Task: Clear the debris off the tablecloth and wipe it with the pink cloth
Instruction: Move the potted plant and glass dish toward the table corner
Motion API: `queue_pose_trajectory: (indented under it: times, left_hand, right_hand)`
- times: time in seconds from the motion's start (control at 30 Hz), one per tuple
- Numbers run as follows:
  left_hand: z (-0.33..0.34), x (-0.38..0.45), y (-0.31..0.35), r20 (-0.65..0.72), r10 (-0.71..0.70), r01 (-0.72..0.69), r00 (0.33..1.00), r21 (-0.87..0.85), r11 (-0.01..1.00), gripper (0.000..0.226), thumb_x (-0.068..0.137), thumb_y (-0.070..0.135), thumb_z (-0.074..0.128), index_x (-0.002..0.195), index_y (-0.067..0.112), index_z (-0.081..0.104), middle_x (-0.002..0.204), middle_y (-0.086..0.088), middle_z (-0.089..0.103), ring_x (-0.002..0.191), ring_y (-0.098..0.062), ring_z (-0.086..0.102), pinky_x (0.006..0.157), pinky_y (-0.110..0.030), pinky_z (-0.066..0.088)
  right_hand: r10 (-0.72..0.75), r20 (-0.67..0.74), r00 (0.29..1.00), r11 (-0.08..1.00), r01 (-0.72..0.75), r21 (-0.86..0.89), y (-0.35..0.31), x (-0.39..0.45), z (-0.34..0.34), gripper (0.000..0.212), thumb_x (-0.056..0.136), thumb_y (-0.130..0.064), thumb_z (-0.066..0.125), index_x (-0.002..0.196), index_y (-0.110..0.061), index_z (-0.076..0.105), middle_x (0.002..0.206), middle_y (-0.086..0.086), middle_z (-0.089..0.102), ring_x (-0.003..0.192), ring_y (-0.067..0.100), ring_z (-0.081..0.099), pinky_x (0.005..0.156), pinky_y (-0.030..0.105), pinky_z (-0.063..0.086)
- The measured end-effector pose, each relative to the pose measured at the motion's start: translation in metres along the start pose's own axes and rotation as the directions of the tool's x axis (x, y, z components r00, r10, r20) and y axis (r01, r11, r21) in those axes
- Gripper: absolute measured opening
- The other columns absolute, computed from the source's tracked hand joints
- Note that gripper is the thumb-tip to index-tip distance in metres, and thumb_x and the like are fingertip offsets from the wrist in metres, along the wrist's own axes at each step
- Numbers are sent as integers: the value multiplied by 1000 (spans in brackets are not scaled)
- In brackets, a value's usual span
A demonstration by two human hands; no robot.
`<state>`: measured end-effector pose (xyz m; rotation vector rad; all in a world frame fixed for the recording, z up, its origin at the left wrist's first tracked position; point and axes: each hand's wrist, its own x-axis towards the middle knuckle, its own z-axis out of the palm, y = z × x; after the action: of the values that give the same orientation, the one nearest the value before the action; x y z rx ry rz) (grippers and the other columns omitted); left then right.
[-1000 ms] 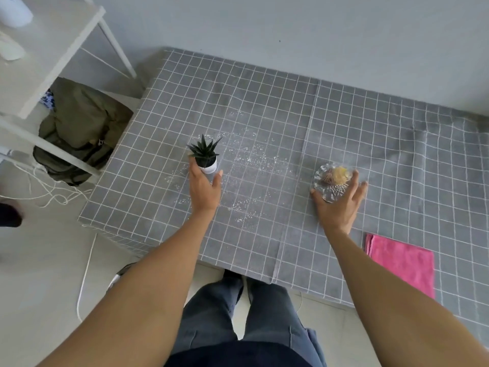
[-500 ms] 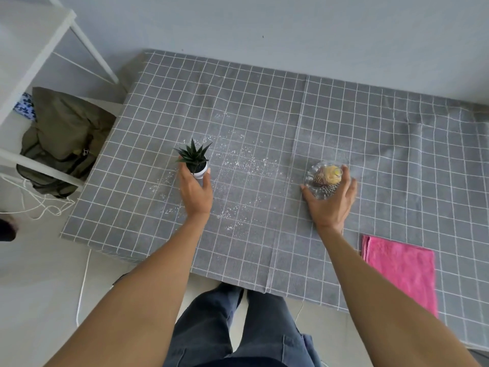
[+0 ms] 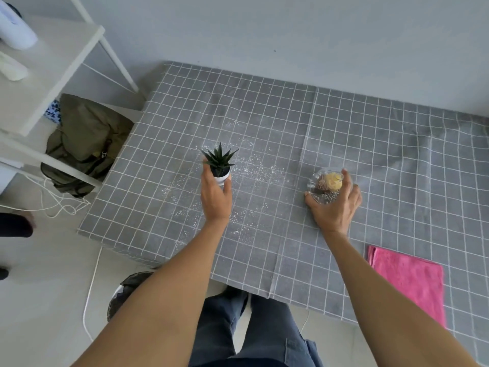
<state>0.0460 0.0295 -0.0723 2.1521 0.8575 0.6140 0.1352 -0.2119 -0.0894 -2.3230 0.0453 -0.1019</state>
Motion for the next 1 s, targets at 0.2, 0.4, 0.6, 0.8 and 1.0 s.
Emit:
queue_pose_trajectory:
  times: [0.2,0.4,0.6,0.8,1.0]
  left_hand:
    - [-9,-2,8,-19,-12,11,1000,-12,1000,64,91,19,61,144,3,31,131,-12,53,114,-26,57,87,-28,49]
    - [-38,9,11,-129,-41,42,991,6,999,65,92,21,60,146,3,28,136,-14,51,120,-29,55,91,-40,53]
    - [-74,24,1,-244,-149,161,958,30,987,65,93,20,58,147,5,26,138,-14,48,121,-30,53,94,-41,51]
    - [-104,40,-31,-291,-204,232,935,63,971,64,92,20,59,146,3,29,136,-16,49,116,-33,56,91,-42,53]
    - [-115,59,-66,-303,-212,239,929,53,970,65,92,23,59,146,5,28,131,-12,52,112,-24,58,89,-34,53]
  right_hand:
    - [-105,58,993,994,103,37,-31,-3,12,99,62,-35,85,144,-30,29,137,23,38,129,42,31,106,53,27]
    - [-255,172,951,966,242,93,-87,1,30,100,64,-34,85,145,-30,28,143,23,33,134,43,26,106,55,30]
    - [-403,259,878,915,386,117,-144,10,62,98,65,-39,84,145,-29,28,145,21,32,135,40,27,109,54,27]
    - [-518,327,790,855,483,189,-188,13,111,99,64,-42,83,141,-36,22,141,21,34,131,41,30,106,59,34]
    - [-611,345,713,791,574,215,-220,13,162,99,63,-47,83,142,-29,26,135,22,39,124,41,38,97,55,41]
